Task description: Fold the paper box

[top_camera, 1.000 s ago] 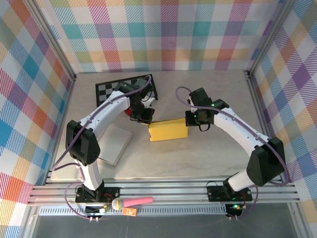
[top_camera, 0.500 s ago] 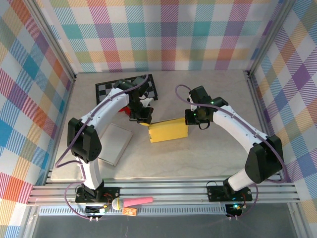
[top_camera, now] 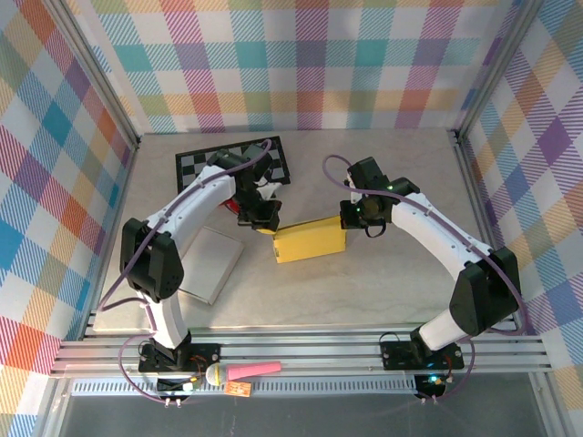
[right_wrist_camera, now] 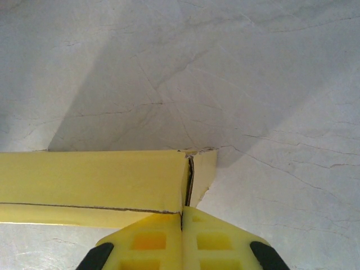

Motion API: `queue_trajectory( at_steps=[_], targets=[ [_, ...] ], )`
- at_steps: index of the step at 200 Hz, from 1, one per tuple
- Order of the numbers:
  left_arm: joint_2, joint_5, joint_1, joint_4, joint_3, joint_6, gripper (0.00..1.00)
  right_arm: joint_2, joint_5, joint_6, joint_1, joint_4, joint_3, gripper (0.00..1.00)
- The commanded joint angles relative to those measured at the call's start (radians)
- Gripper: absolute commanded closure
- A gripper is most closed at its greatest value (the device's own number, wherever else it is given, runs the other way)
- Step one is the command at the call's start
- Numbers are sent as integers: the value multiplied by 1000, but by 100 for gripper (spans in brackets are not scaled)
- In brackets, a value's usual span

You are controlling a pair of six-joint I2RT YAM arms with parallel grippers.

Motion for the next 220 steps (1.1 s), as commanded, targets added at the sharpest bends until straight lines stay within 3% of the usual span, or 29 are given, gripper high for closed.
queue_trajectory(
  at_steps=[1, 188, 220],
  targets=[
    [-23, 59, -8, 74, -48, 27, 100, 8, -82, -8, 15, 28, -16, 100],
    [-68, -64, -46, 103, -146, 130, 100, -4, -76, -37, 16, 20, -23, 100],
    [-64, -70, -51, 102, -139, 126, 100, -30, -87, 11, 16, 6, -24, 85]
  ],
)
